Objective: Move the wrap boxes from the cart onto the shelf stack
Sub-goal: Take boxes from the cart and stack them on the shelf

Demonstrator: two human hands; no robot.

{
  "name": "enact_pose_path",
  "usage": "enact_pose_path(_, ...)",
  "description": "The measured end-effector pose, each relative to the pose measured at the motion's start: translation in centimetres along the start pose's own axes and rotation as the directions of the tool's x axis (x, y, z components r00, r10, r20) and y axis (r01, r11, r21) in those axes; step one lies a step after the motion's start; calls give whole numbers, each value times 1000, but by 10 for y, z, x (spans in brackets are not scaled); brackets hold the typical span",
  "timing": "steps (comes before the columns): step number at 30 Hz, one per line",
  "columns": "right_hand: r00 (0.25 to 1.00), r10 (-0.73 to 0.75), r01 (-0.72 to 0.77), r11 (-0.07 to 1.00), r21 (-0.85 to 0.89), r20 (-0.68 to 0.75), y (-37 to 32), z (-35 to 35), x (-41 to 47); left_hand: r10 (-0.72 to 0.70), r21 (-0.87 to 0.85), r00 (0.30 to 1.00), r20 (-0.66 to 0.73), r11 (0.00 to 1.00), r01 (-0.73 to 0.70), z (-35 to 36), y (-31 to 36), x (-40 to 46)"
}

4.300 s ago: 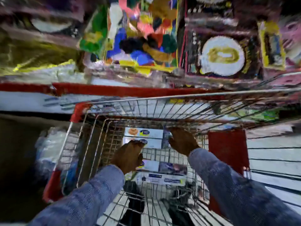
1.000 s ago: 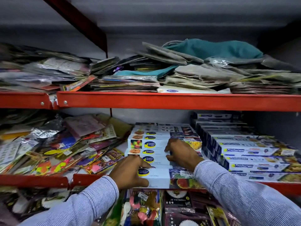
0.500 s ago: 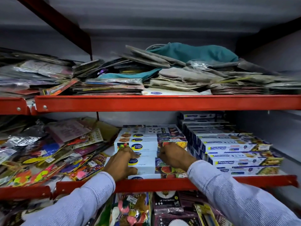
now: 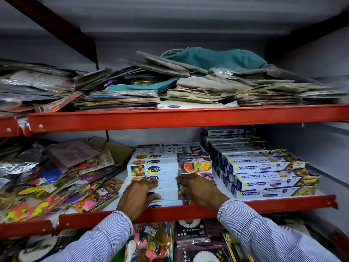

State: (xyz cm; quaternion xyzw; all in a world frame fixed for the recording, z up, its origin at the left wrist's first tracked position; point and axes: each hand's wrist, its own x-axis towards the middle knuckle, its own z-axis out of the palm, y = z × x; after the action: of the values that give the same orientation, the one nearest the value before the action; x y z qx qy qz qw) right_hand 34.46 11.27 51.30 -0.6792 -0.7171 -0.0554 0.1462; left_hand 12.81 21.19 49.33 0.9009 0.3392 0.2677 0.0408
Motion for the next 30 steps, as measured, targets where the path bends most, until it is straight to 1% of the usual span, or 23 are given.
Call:
enact_pose_path(5,999,21,-22,1000,7,37,4,1,0,4,17,1000,4,1000,-4,1,4,1)
enact_pose_path(12,998,36,-36,999,3,45,10,0,0,3,27,1000,13,1000,-4,3,9,2)
enact_pose_path(17,996,52,-51,999,-6,67,7,-1,-1,-1,23,999,47,1000,0,7,3,1)
enact_pose_path(20,996,38,-34,998,-51,75,2,-5,-7,-11,88,999,52,996,7,7,5,-3)
enact_pose_path(22,999,21,-19,997,-80,32,0,-10,-13,9,154,1000,3,988,-10,7,9,-7)
enact_pose_path(24,1000,-1,0,997,-75,-22,-10,-13,-27,72,192,996,-61,980,-59,2,15,-26)
enact_pose_path(26,998,-20,16,997,-71,-55,-21,-6,-50,139,191,985,-104,975,-117,2,24,-58)
enact_pose_path(28,995,-24,20,999,-43,-94,-34,3,-77,175,164,978,-110,974,-156,7,33,-92)
enact_pose_path(30,994,-26,26,1000,-8,-102,-43,18,-105,155,133,985,-80,981,-144,16,38,-128)
